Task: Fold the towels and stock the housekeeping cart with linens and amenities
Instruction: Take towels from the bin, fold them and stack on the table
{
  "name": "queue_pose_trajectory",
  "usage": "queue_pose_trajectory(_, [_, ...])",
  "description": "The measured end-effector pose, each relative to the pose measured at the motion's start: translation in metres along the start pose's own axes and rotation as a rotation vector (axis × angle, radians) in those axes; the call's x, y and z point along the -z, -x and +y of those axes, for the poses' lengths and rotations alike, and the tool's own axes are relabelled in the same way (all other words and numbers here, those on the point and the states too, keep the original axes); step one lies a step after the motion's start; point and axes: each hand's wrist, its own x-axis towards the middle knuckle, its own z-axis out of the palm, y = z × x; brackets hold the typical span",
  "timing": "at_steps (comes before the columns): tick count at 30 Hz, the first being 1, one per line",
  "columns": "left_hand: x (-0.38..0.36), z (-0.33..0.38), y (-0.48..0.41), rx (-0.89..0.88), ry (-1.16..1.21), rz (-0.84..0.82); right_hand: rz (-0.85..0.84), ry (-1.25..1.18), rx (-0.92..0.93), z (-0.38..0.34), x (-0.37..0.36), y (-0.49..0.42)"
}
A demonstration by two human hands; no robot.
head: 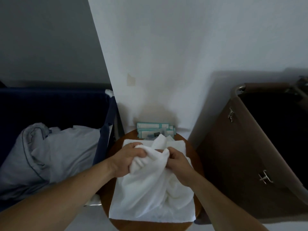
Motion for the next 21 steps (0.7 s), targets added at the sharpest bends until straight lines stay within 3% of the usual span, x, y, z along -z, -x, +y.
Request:
queue_pose_trajectory(5, [-0.013,0.034,0.005,-0.124,0.160,0.001,0.125,-0.170,0.160,-0.040,-0.002,0.004])
queue_pose_trajectory(8, [-0.015,0.051,0.010,-0.135,0.106,0.039,0.040,-0.255,0.272,-0.062,-0.003,0.011])
queue_pose_trajectory(11, [-0.014,0.059,0.015,-0.135,0.040,0.061,0.109,-0.251,0.300,-0.075,-0.012,0.016])
queue_pose_trajectory(16, [-0.006,0.077,0.024,-0.085,-0.475,-0.012,0.360,-0.139,0.367,-0.090,-0.011,0.015])
queue_pose_trajectory(19, [-0.007,0.076,0.024,-0.033,-0.721,-0.128,0.400,-0.026,0.376,-0.096,-0.010,0.015])
queue_pose_trajectory(21, [-0.012,0.074,0.022,-0.080,-0.805,-0.095,0.381,0.028,0.357,-0.095,-0.014,0.017])
